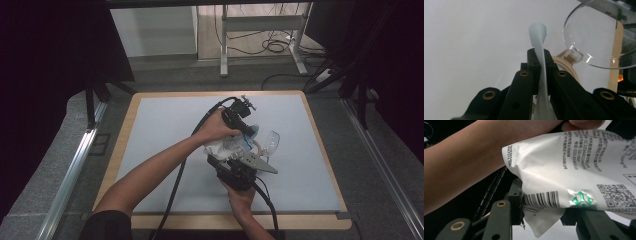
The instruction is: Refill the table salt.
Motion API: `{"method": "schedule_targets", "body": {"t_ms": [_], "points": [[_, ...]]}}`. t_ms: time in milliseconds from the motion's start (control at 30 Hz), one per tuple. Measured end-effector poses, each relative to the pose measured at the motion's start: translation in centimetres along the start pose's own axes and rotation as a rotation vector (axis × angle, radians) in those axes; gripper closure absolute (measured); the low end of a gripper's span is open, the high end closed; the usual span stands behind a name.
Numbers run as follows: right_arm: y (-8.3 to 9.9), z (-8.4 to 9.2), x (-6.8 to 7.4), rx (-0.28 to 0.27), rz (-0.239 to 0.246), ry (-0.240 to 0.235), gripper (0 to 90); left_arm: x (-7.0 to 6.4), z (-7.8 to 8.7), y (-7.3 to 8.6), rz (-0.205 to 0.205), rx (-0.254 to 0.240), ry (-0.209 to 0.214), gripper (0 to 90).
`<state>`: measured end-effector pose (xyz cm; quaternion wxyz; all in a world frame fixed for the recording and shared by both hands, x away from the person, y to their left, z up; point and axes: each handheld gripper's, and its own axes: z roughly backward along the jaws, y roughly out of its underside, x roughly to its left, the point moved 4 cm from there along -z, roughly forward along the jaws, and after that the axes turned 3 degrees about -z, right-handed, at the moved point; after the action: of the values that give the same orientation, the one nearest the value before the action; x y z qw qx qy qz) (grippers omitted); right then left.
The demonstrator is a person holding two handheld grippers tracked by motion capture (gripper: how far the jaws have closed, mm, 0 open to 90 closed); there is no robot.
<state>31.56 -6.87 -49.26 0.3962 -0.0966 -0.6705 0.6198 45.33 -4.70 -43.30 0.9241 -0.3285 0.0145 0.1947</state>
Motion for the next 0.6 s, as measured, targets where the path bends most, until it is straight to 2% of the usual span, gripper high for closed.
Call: {"method": "schedule_targets", "body": {"t_ms": [600], "points": [[-0.03,0.05,-0.02,0.001,0.003,-0.003,61.7,-0.02,0.0,0.0,0.002,0.0,-0.001,89.4]]}}
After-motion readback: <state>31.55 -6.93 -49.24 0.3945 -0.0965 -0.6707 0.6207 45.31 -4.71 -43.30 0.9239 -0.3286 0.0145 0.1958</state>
